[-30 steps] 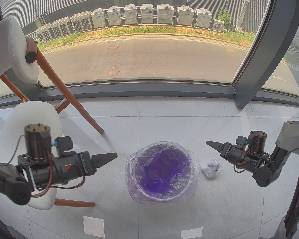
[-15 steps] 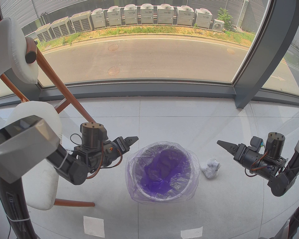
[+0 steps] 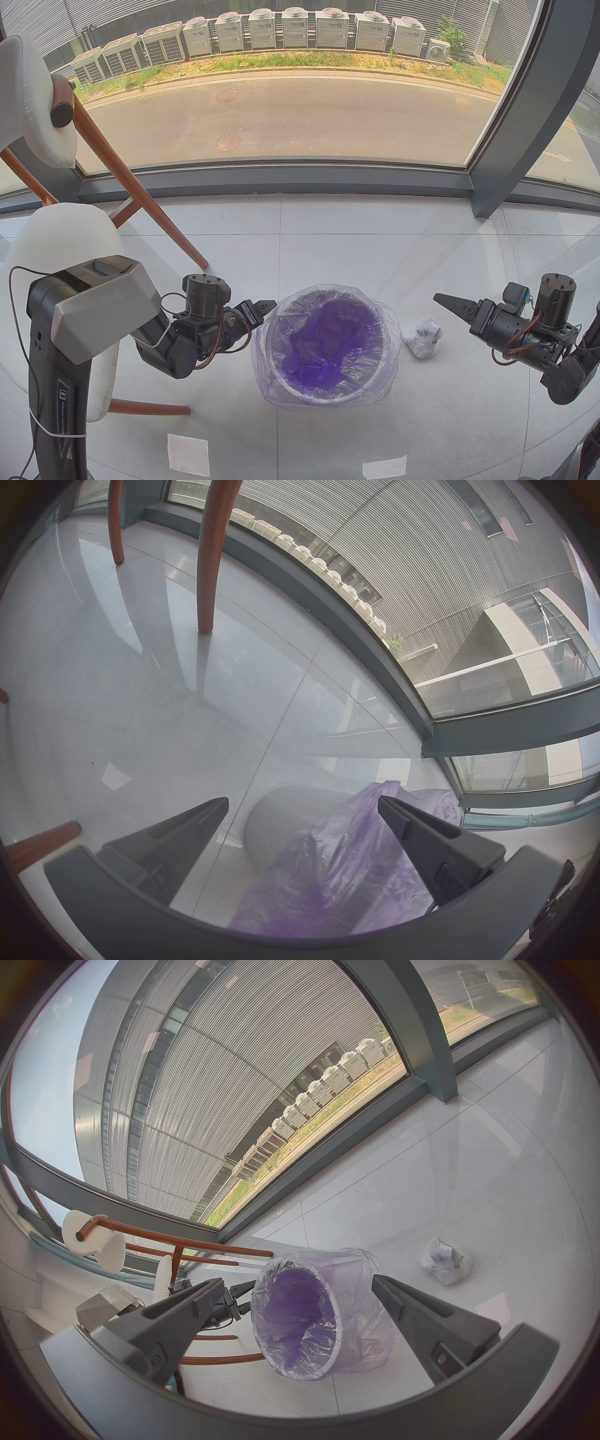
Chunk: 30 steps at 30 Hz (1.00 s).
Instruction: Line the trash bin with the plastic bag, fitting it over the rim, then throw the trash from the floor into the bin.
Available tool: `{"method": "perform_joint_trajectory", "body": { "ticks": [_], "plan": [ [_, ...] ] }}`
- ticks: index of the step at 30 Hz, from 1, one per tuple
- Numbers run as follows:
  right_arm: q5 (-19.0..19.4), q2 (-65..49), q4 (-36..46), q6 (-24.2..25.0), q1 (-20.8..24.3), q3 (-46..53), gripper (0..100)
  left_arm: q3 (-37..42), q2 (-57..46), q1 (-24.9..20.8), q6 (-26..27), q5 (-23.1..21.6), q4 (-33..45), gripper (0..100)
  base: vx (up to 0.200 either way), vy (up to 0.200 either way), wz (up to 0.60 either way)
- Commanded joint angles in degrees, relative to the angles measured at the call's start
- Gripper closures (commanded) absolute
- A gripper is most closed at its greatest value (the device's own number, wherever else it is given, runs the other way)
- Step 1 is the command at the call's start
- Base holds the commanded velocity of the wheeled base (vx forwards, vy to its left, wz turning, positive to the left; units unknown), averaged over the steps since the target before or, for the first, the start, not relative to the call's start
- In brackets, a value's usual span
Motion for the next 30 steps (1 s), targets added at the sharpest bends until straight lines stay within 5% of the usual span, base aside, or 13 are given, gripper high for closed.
{"method": "perform_joint_trajectory", "body": {
  "ticks": [1, 8, 17, 18, 30],
  "plan": [
    [0.0, 0.3, 0.0, 0.0, 0.1, 0.1, 0, -0.3, 1.3, 0.0, -0.2, -0.1, 0.0, 0, 0.000, 0.000, 0.00],
    [0.0, 0.4, 0.0, 0.0, 0.3, 0.2, 0, -0.1, 0.4, -1.6, -5.7, -0.1, 0.0, 0, 0.000, 0.000, 0.00],
    [0.0, 0.4, 0.0, 0.0, 1.6, 0.3, 0, -0.1, 0.9, -2.3, -5.9, 0.1, 0.0, 0, 0.000, 0.000, 0.00],
    [0.0, 0.4, 0.0, 0.1, 1.9, 0.3, 0, -0.1, 1.0, -2.3, -5.9, 0.1, 0.0, 100, 0.000, 0.000, 0.00],
    [0.0, 0.7, -0.1, 0.0, 2.3, 0.3, 0, -1.1, 2.6, -2.2, -5.5, 0.4, 0.0, 100, 0.000, 0.000, 0.00]
  ]
}}
